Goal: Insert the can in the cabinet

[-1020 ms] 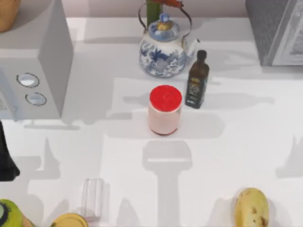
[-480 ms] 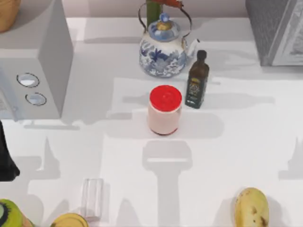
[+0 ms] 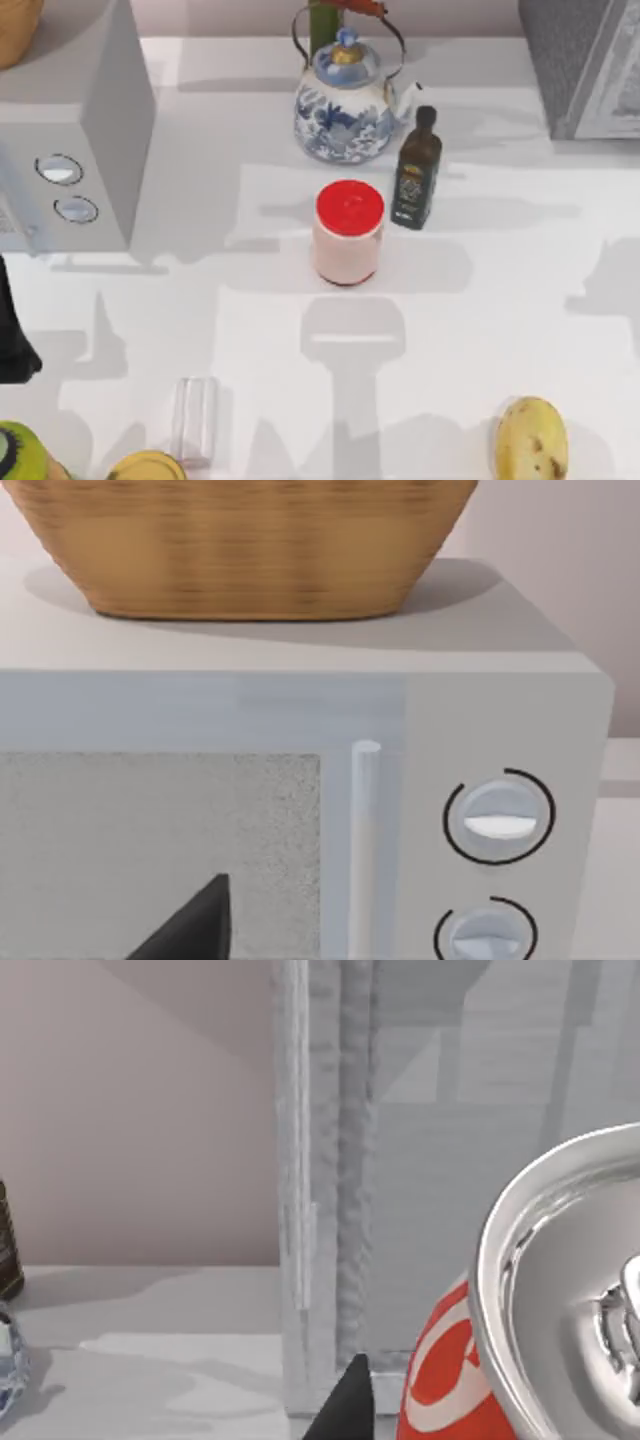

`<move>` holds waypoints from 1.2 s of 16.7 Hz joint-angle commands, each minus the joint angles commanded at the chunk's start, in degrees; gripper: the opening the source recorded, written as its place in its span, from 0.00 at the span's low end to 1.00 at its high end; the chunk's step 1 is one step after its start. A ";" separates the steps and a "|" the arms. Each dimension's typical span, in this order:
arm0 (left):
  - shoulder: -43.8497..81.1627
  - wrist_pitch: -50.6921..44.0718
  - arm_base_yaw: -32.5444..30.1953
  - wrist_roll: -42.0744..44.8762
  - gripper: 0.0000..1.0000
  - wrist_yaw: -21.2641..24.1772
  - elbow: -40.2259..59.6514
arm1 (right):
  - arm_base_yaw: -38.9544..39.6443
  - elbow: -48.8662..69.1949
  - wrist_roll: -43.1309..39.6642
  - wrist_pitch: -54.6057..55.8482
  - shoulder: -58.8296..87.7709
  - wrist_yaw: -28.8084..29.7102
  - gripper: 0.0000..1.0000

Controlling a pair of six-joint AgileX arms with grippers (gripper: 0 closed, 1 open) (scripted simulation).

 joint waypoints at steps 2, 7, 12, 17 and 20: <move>0.00 0.00 0.00 0.00 1.00 0.00 0.00 | 1.35 12.30 0.07 -2.72 8.59 0.90 0.00; 0.00 0.00 0.00 0.00 1.00 0.00 0.00 | 4.36 44.33 0.17 -9.08 29.73 3.30 0.00; 0.00 0.00 0.00 0.00 1.00 0.00 0.00 | 6.24 65.88 0.42 -13.86 46.19 5.92 0.00; 0.00 0.00 0.00 0.00 1.00 0.00 0.00 | 6.80 72.62 0.58 -15.86 52.12 7.42 0.00; 0.00 0.00 0.00 0.00 1.00 0.00 0.00 | 6.80 72.62 0.58 -15.86 52.12 7.42 0.00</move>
